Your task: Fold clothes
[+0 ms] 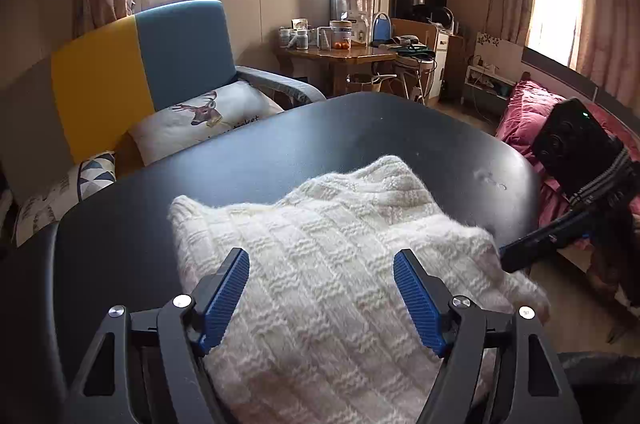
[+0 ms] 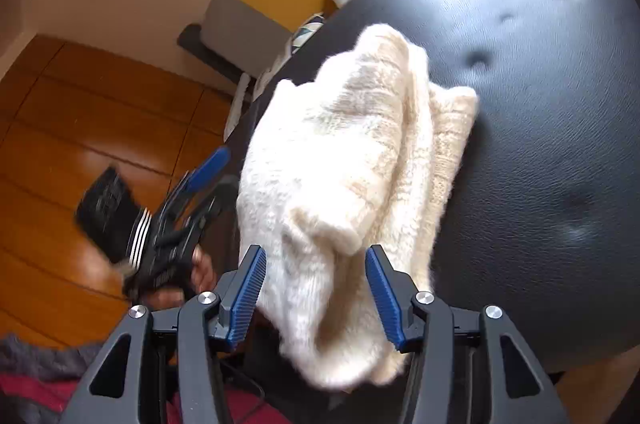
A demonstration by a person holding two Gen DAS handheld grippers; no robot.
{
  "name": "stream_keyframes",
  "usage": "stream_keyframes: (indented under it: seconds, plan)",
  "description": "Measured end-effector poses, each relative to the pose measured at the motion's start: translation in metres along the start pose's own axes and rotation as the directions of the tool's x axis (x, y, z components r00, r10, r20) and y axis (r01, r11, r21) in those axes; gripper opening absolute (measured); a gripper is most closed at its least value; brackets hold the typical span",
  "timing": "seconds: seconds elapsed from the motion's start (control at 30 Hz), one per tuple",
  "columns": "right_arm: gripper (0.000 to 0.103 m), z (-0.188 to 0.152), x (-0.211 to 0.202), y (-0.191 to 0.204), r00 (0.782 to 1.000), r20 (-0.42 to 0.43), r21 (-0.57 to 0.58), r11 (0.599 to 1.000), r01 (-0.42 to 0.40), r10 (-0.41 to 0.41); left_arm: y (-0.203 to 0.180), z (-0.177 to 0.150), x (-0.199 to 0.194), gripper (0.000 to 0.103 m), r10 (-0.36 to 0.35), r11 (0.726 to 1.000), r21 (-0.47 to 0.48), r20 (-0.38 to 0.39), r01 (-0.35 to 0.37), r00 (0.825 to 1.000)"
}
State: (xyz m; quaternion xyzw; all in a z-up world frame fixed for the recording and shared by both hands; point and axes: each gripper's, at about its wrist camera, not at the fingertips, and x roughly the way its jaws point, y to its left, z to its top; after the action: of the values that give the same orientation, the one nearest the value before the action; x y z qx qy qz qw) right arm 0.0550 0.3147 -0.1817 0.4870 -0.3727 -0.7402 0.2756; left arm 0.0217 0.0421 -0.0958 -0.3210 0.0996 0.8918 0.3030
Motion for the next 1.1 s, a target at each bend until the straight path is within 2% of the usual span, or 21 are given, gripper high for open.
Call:
stream_keyframes:
  seconds: [0.07, 0.1, 0.13, 0.17, 0.2, 0.23, 0.3, 0.33, 0.43, 0.6, 0.67, 0.7, 0.83, 0.93, 1.03, 1.1]
  plan:
    - [0.053, 0.004, 0.009, -0.008, 1.000, 0.031, 0.063, 0.998, -0.007, 0.005, -0.002, -0.011, -0.004, 0.076, 0.002, 1.000, -0.003, 0.002, -0.002, 1.000]
    - [0.049, 0.007, 0.013, -0.011, 0.999, 0.050, 0.084, 0.996, 0.008, -0.012, -0.002, -0.016, -0.004, 0.076, -0.001, 1.000, -0.006, -0.003, 0.001, 1.000]
    - [0.028, 0.007, 0.016, -0.009, 0.996, 0.065, 0.068, 0.996, 0.060, -0.064, -0.002, -0.021, -0.003, 0.076, -0.006, 1.000, -0.009, -0.012, 0.006, 1.000]
    - [0.021, 0.006, 0.017, -0.005, 0.991, 0.077, 0.037, 0.994, 0.105, -0.107, -0.002, -0.025, -0.002, 0.076, -0.004, 1.000, -0.014, -0.019, 0.004, 1.000]
    - [0.020, 0.004, 0.016, 0.002, 0.985, 0.095, 0.002, 0.989, 0.147, -0.147, -0.001, -0.030, -0.002, 0.076, 0.001, 1.000, -0.019, -0.026, -0.001, 1.000]
    - [0.017, 0.002, 0.014, 0.011, 0.972, 0.110, -0.050, 0.975, 0.216, -0.210, -0.001, -0.036, -0.002, 0.076, -0.005, 1.000, -0.026, -0.032, 0.004, 0.999]
    - [0.017, -0.006, 0.021, 0.019, 0.910, 0.121, -0.159, 0.898, 0.411, -0.396, 0.000, -0.048, -0.002, 0.076, -0.025, 0.999, -0.042, -0.045, 0.023, 0.999]
    - [0.017, -0.010, 0.026, 0.010, 0.905, 0.100, -0.149, 0.893, 0.425, -0.414, -0.003, -0.054, -0.001, 0.077, -0.008, 1.000, -0.016, -0.052, 0.007, 0.999]
    - [0.016, -0.014, 0.022, -0.016, 0.940, 0.117, -0.059, 0.943, 0.328, -0.320, -0.015, -0.068, 0.006, 0.079, 0.072, 0.994, 0.090, -0.059, -0.066, 0.996]
    - [0.019, -0.019, 0.025, -0.008, 0.930, 0.138, -0.100, 0.930, 0.354, -0.340, -0.006, -0.061, 0.002, 0.081, 0.037, 0.999, -0.010, -0.049, -0.038, 0.998]
    - [0.027, -0.020, 0.020, -0.001, 0.930, 0.143, -0.114, 0.927, 0.356, -0.340, 0.000, -0.054, -0.008, 0.081, 0.012, 0.998, -0.065, -0.026, -0.013, 1.000]
    - [0.027, -0.020, 0.016, 0.004, 0.928, 0.150, -0.126, 0.924, 0.360, -0.341, 0.003, -0.050, -0.014, 0.081, 0.003, 0.996, -0.090, -0.011, -0.004, 1.000]
    - [0.029, -0.016, -0.006, 0.040, 0.892, 0.253, -0.225, 0.874, 0.430, -0.373, 0.019, -0.032, -0.030, 0.081, 0.013, 0.993, -0.117, 0.054, -0.007, 0.998]
    - [0.029, -0.008, -0.009, 0.071, 0.871, 0.313, -0.308, 0.827, 0.470, -0.378, 0.027, -0.021, -0.024, 0.081, 0.038, 0.993, -0.114, 0.060, -0.031, 0.997]
    - [0.029, 0.019, 0.012, 0.090, 0.857, 0.344, -0.346, 0.797, 0.495, -0.383, 0.030, -0.012, -0.015, 0.081, 0.037, 0.993, -0.112, 0.054, -0.031, 0.998]
    - [0.029, 0.040, 0.035, 0.100, 0.849, 0.332, -0.361, 0.777, 0.517, -0.411, 0.030, -0.006, -0.008, 0.081, 0.033, 0.995, -0.095, 0.051, -0.028, 0.998]
